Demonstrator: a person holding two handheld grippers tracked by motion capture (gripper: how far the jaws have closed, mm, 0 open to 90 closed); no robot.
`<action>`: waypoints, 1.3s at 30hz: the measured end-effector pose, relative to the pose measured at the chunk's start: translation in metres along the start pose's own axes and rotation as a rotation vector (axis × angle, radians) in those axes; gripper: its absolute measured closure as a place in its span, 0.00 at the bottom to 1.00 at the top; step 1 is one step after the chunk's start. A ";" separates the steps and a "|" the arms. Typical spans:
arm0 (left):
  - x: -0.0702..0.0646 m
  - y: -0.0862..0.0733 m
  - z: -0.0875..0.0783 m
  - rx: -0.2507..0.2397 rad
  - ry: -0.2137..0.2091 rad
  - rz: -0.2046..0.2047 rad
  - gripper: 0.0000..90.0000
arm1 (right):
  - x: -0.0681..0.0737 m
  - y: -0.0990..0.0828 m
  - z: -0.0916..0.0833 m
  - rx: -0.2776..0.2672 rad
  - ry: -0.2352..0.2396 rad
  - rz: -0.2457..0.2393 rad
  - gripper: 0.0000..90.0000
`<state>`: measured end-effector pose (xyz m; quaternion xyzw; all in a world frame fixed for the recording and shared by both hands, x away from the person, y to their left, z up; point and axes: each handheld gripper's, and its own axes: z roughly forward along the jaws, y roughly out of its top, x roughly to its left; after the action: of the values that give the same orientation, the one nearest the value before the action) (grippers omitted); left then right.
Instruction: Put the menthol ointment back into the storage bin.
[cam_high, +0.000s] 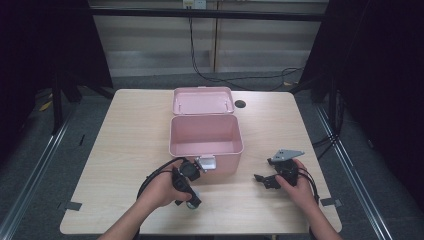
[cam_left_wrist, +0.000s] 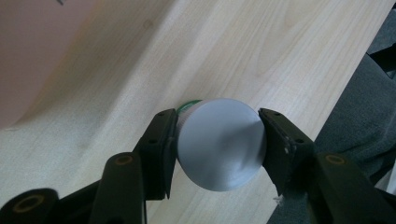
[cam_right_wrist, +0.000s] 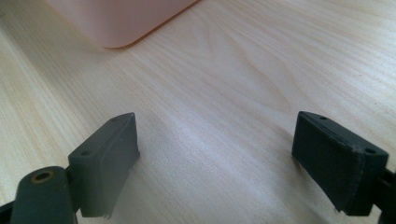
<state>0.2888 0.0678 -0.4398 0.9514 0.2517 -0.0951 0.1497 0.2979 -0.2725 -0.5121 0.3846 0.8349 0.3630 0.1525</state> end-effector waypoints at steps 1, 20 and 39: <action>-0.001 0.000 0.000 0.000 0.004 0.003 0.55 | 0.000 0.000 0.000 0.000 0.000 0.000 0.15; 0.002 -0.002 -0.023 0.030 0.009 -0.022 0.56 | 0.000 0.000 0.000 0.000 0.000 0.000 0.15; 0.011 -0.006 -0.061 0.017 0.005 -0.075 0.56 | 0.000 0.000 0.000 0.000 0.000 0.000 0.15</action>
<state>0.3011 0.0978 -0.3872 0.9428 0.2869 -0.1002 0.1373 0.2980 -0.2725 -0.5121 0.3845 0.8349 0.3630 0.1526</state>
